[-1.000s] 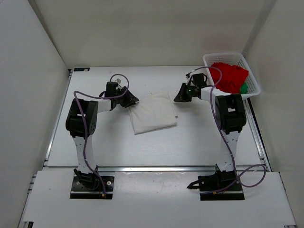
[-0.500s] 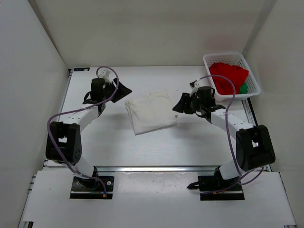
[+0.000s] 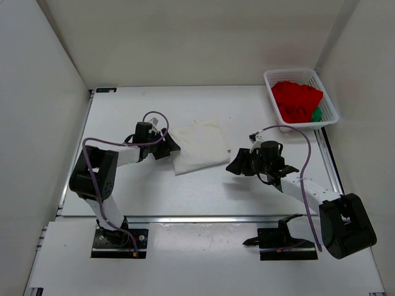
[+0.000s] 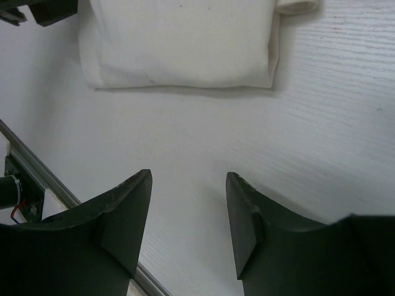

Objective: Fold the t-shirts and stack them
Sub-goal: Put the neatly folded tshirt into the corner of the board with the left arm

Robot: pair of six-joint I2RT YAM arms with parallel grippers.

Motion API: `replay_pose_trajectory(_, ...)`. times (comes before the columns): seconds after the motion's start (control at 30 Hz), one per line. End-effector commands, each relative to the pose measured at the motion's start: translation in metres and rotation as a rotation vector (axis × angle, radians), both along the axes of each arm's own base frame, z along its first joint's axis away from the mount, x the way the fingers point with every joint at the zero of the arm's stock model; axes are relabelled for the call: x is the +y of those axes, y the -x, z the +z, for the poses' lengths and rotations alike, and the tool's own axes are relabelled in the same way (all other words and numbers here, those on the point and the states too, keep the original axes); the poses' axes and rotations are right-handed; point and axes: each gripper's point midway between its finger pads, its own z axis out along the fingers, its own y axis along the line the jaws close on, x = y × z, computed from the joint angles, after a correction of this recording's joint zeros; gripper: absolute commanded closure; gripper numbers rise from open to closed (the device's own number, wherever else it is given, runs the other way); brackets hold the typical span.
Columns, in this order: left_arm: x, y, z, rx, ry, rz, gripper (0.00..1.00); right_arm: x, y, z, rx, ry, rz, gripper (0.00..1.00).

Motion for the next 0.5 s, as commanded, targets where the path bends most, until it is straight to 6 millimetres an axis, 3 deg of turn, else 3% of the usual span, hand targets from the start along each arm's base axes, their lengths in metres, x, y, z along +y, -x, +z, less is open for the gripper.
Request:
replay_pose_trajectory(0.0,-0.019,0.005,-0.032,0.066,-0.023,-0.033,0.32,0.009,-0.006,0.018,-0.087,-0.049,0.019,0.5)
replay_pose_trajectory(0.13,-0.054,-0.02,-0.025,0.054,0.068,-0.066,0.72,0.013,-0.006,0.015,-0.081,-0.038,0.034,0.49)
replay_pose_trajectory(0.27,-0.074,-0.06,0.0,0.002,0.08,-0.039,1.0,0.017,-0.001,0.011,-0.069,-0.037,0.053,0.51)
replay_pose_trajectory(0.3,-0.072,-0.076,0.012,-0.023,0.099,-0.023,1.0,0.016,-0.002,0.01,-0.063,-0.036,0.052,0.51)
replay_pose_trajectory(0.33,-0.062,-0.094,0.028,-0.05,0.127,0.015,1.0,0.014,-0.001,0.006,-0.052,-0.031,0.054,0.51)
replay_pose_trajectory(0.37,-0.057,-0.1,0.032,-0.052,0.132,0.029,1.0,0.012,-0.002,0.006,-0.057,-0.023,0.049,0.51)
replay_pose_trajectory(0.43,-0.005,-0.137,0.061,-0.101,0.15,0.125,1.0,0.012,-0.002,0.003,-0.037,-0.025,0.052,0.51)
replay_pose_trajectory(0.47,0.01,-0.141,0.063,-0.099,0.144,0.147,1.0,0.012,-0.002,0.005,-0.048,-0.024,0.055,0.51)
